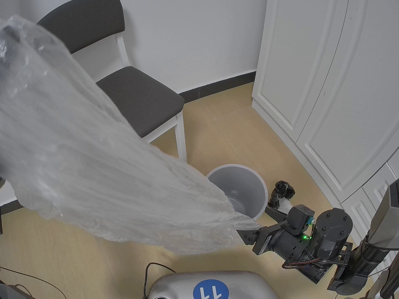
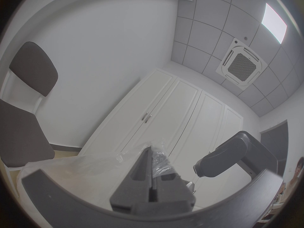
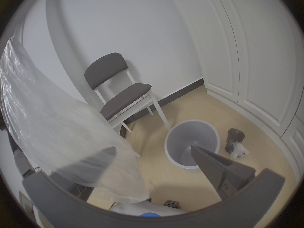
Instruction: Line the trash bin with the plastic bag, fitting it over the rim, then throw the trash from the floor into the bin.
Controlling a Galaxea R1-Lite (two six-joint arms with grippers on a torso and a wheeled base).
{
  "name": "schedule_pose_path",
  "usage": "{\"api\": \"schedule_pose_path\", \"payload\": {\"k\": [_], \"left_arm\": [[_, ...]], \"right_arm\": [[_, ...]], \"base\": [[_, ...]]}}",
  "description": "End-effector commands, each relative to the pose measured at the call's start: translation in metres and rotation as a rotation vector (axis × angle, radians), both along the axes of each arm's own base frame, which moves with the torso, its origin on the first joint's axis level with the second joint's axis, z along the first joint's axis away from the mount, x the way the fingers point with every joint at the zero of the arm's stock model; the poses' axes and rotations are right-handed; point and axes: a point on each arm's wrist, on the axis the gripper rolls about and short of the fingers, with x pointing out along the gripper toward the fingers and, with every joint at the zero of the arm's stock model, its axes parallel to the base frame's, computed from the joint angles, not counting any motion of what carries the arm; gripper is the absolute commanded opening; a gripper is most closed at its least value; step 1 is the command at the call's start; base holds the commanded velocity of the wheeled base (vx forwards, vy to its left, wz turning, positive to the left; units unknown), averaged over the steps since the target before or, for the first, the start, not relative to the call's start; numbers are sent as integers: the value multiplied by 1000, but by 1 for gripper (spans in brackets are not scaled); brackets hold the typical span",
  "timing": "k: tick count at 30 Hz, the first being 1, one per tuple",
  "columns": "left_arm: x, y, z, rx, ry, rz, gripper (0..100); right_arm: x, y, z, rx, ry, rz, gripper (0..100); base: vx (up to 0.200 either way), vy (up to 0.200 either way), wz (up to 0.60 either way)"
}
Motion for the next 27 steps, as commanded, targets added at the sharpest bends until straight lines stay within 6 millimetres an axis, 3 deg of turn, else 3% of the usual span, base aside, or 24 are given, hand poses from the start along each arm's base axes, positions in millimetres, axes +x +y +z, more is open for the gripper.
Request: {"api": "schedule_pose_path", "payload": {"k": [1, 15, 27], "left_arm": [[0, 0, 0, 2, 1, 0, 0], [0, -1, 0, 2, 2, -1, 0], [0, -1, 0, 2, 2, -1, 0]], "right_arm": [[3, 11, -1, 55, 4, 5, 100], [16, 27, -12, 167, 75, -14, 100], [22, 27, -18, 167, 85, -37, 100]], "base": [[0, 0, 0], [0, 0, 0], [0, 0, 0]]}}
